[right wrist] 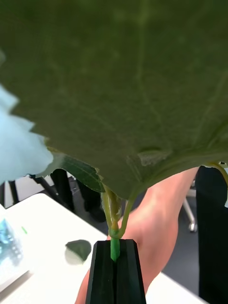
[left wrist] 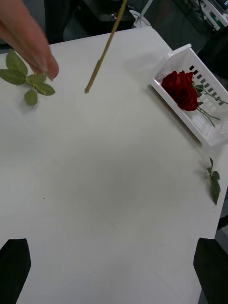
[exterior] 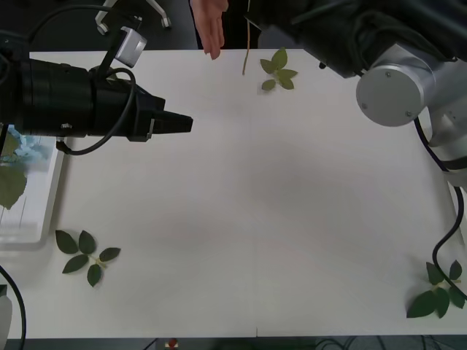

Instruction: Place the red flowers into the right box and the blue flowers into the left box. If a person shows an open palm, hand one flower to the person first, then continue sorting.

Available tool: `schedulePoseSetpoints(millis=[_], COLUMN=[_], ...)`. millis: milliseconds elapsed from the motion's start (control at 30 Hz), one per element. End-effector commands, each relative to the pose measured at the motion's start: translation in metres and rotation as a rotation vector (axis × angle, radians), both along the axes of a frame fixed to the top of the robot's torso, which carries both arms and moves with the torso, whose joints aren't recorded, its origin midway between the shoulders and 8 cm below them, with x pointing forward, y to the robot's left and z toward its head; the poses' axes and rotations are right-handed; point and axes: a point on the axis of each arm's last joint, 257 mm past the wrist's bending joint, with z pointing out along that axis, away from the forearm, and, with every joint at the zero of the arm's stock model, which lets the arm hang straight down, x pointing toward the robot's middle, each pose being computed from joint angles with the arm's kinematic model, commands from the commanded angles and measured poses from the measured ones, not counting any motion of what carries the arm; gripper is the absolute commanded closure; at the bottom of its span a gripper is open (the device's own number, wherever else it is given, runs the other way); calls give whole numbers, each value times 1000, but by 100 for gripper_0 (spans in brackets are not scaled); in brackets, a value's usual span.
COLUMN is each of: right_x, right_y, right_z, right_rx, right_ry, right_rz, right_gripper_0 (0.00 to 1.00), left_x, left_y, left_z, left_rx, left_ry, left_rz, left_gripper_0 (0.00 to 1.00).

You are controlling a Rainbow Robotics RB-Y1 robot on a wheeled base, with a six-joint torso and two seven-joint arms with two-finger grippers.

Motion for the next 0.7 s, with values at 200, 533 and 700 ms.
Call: schedulePoseSetpoints(millis=[200, 533, 700], right_x=[8, 3, 3], right_y=[17, 33, 32], right_z=[37, 49, 50], right_rx=[-75, -77, -82], right_ry=[-153, -189, -196], right_rz=[-29, -15, -18], right_gripper_0=[100, 100, 100], left_x=[-4, -4, -5], left_y=[3, 3, 3], left_z=[6, 6, 6], left_rx=[-5, -6, -8], left_ry=[-32, -33, -31], left_rz=[-6, -6, -7], left_gripper_0=[0, 0, 0])
